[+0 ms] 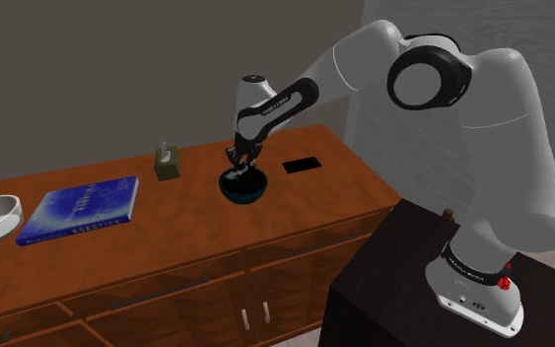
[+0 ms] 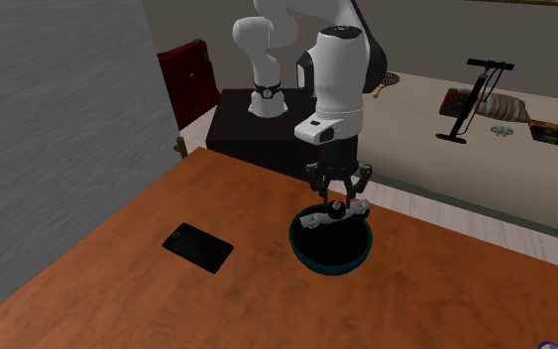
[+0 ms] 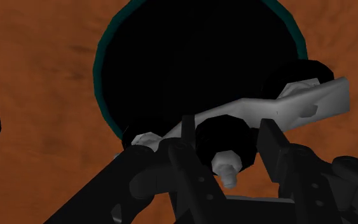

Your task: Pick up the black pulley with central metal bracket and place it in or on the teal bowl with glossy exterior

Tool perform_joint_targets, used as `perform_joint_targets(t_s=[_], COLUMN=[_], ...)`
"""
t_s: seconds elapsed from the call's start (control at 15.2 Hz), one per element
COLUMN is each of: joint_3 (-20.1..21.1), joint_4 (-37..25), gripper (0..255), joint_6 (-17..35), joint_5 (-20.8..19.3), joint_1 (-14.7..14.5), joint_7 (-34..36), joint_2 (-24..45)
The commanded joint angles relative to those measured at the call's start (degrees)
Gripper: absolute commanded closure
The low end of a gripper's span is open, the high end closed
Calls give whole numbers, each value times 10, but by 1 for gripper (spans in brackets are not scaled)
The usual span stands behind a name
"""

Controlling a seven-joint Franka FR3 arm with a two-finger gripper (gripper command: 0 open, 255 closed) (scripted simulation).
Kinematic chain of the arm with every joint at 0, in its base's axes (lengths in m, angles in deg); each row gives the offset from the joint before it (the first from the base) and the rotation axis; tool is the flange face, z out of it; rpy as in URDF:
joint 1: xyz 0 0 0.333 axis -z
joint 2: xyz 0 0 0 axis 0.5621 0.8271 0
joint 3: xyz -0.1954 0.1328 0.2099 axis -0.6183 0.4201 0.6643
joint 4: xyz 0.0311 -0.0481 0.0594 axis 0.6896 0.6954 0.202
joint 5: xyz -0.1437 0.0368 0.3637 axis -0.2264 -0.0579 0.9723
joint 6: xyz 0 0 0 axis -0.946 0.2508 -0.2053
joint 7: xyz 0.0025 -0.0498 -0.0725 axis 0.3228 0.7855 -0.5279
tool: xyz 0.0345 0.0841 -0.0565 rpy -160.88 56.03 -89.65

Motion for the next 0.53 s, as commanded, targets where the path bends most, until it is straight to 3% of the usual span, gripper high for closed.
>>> perform_joint_targets(t_s=[0.0, 0.46], joint_3=[0, 2], joint_4=[-17, -12], gripper=[255, 255], joint_6=[1, 39], joint_5=[-1, 1], joint_1=[-4, -2], joint_7=[5, 2], joint_2=[18, 50])
